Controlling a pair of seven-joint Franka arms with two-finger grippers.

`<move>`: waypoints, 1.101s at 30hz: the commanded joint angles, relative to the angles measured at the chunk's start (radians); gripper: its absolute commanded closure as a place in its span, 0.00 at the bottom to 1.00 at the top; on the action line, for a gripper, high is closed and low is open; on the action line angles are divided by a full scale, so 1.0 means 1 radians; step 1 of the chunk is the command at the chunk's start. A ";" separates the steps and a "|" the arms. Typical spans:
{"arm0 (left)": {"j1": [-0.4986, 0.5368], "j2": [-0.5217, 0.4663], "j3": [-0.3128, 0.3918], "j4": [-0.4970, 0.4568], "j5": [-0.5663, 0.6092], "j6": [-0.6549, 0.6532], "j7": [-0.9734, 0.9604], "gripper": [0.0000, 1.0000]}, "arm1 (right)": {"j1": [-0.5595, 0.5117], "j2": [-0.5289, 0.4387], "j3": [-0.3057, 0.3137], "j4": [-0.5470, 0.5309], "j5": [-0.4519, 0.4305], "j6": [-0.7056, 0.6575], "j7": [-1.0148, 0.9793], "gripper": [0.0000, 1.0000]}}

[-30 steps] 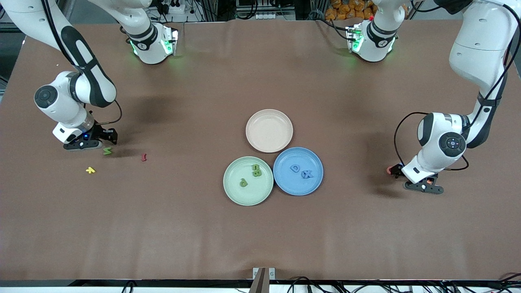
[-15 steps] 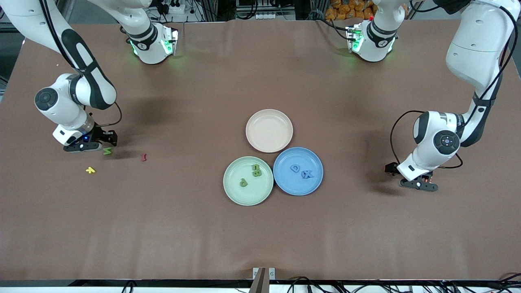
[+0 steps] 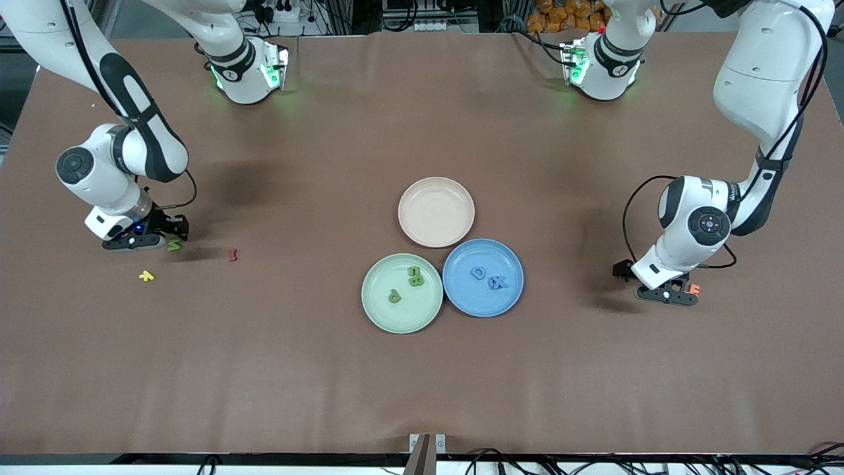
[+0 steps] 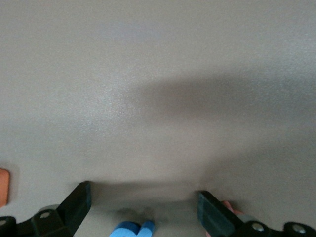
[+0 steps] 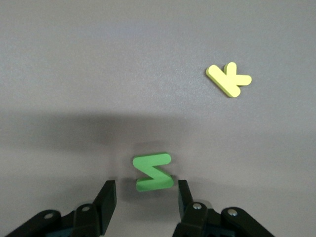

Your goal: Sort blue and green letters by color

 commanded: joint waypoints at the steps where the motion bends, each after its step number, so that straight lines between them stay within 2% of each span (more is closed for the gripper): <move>1: -0.001 -0.040 0.000 -0.038 0.027 0.016 -0.029 0.00 | -0.009 0.022 -0.001 0.023 -0.001 0.006 -0.024 0.42; 9: 0.004 -0.079 0.000 -0.070 0.027 0.012 -0.019 0.00 | -0.012 0.036 -0.001 0.031 0.001 0.008 -0.024 0.42; 26: 0.025 -0.079 0.002 -0.076 0.028 0.012 0.000 0.00 | -0.012 0.050 -0.001 0.041 0.001 0.008 -0.025 0.47; 33: 0.027 -0.080 0.002 -0.081 0.028 0.012 0.006 0.00 | -0.010 0.072 -0.001 0.046 0.001 0.045 -0.024 0.54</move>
